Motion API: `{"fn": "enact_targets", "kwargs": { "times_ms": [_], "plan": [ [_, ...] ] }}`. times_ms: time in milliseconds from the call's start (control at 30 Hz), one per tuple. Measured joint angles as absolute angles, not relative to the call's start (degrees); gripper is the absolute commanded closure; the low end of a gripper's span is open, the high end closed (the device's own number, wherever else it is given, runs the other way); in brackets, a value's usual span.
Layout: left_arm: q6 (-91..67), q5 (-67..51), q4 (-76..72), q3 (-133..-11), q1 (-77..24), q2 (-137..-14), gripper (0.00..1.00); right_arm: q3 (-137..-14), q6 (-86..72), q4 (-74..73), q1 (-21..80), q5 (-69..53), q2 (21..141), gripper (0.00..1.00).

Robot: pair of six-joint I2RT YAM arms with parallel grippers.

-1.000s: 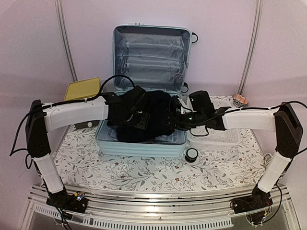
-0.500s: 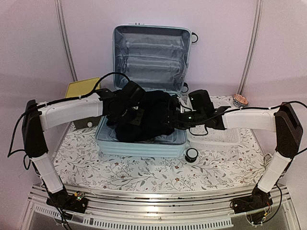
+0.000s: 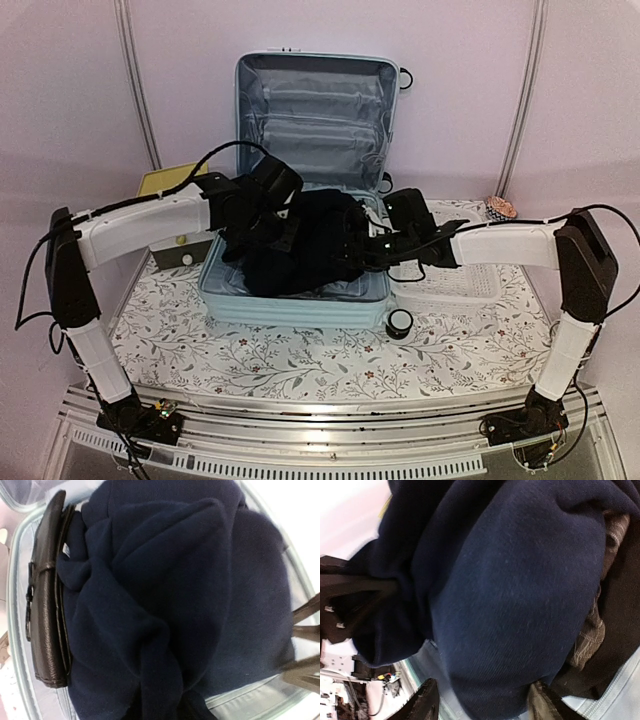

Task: Open, take out, and arrange the luggage
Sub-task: Pick up the clothes from the opened luggage.

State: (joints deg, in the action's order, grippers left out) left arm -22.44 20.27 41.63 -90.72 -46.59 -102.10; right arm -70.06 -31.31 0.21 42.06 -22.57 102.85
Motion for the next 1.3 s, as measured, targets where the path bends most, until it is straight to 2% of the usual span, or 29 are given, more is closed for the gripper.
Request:
{"fn": "enact_targets", "kwargs": {
  "times_ms": [267, 367, 733, 1000, 1300],
  "plan": [
    [-20.51, 17.28, 43.94, -96.95, -45.80, -102.13, 1.00, -71.99, -32.40, -1.17, 42.04, -21.69, 104.44, 0.88],
    [-19.62, 14.61, 45.15, -99.88, -45.30, -102.74, 1.00, -72.23, -32.42, -1.58, 42.13, -21.87, 104.29, 0.96],
    [-17.23, -0.08, 47.94, -109.82, -44.45, -107.11, 1.00, -75.81, -32.75, -5.28, 46.41, -21.98, 99.33, 0.97],
    [-16.97, -10.63, 49.23, -110.28, -44.45, -109.16, 1.00, -75.29, -34.35, -9.52, 49.25, -21.32, 96.55, 0.97],
    [-16.84, -15.94, 49.76, -111.77, -44.75, -109.16, 1.00, -75.40, -34.50, -14.87, 51.05, -18.74, 92.64, 0.97]
  ]
}}
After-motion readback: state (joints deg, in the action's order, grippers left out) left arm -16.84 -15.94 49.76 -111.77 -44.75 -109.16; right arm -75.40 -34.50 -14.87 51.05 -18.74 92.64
